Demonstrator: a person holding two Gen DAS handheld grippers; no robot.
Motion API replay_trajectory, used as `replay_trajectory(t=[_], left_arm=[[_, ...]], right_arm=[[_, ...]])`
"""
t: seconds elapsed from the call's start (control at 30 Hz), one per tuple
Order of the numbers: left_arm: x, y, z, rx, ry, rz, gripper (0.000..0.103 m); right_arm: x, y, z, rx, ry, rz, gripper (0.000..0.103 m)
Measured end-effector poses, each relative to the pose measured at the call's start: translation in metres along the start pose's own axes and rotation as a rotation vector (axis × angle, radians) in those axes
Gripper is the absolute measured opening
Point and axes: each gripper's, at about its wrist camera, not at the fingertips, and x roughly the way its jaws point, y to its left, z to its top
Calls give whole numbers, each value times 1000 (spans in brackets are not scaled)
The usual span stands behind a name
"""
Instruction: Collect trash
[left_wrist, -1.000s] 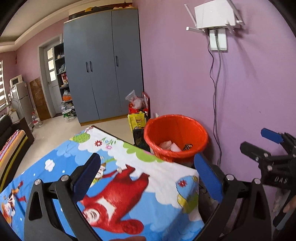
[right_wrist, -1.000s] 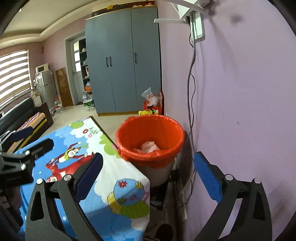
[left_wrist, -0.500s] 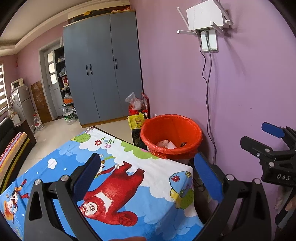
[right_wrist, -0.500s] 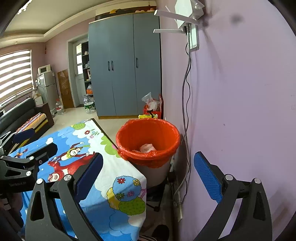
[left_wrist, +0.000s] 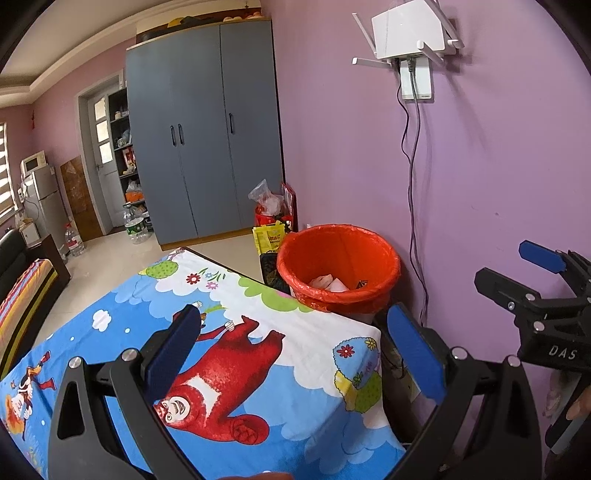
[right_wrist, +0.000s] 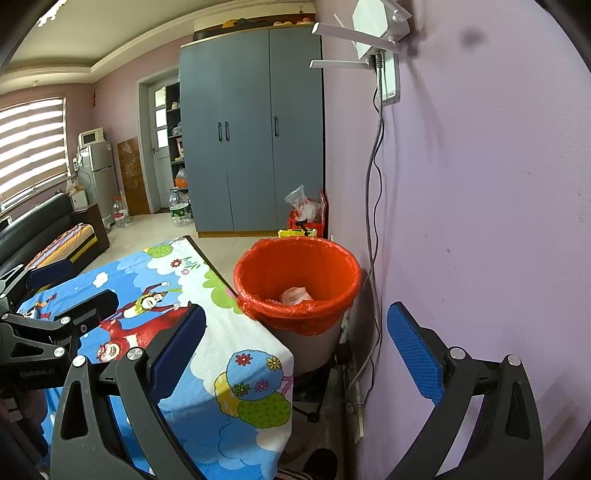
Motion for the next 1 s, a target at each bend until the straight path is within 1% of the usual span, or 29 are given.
replay_trajectory(t=[1.0], left_arm=[[-3, 0, 1, -6, -2, -10, 98]], right_arm=[[1, 2, -1, -4, -7, 9, 93]])
